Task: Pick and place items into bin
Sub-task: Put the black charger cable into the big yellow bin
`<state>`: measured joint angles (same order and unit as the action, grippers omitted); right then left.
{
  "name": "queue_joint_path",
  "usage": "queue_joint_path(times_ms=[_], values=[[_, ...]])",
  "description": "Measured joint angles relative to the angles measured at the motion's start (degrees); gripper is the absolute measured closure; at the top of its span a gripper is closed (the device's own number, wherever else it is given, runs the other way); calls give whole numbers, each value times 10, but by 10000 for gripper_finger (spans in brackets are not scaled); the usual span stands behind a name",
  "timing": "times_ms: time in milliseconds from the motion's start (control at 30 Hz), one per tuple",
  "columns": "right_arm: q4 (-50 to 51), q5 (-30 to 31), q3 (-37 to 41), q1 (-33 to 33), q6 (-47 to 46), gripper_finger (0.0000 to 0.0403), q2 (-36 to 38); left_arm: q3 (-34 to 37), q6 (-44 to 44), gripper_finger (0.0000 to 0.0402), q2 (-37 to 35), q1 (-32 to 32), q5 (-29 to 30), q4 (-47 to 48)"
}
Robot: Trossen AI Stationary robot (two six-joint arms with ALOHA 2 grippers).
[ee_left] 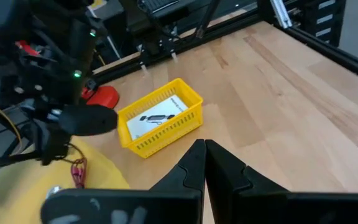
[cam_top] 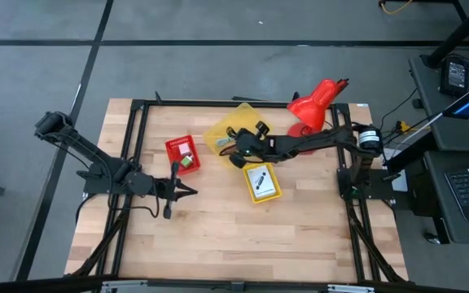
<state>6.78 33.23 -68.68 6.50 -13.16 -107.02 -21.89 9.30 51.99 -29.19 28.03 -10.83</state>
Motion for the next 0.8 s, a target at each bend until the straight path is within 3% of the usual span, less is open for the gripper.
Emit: queue_joint_path(times_ms=[233,800], values=[[7,11,1,14,-2,386,-25,0,-11,396,0,19,-1,6],[4,12,1,21,48,308,-24,0,1,396,0,21,-3,8]])
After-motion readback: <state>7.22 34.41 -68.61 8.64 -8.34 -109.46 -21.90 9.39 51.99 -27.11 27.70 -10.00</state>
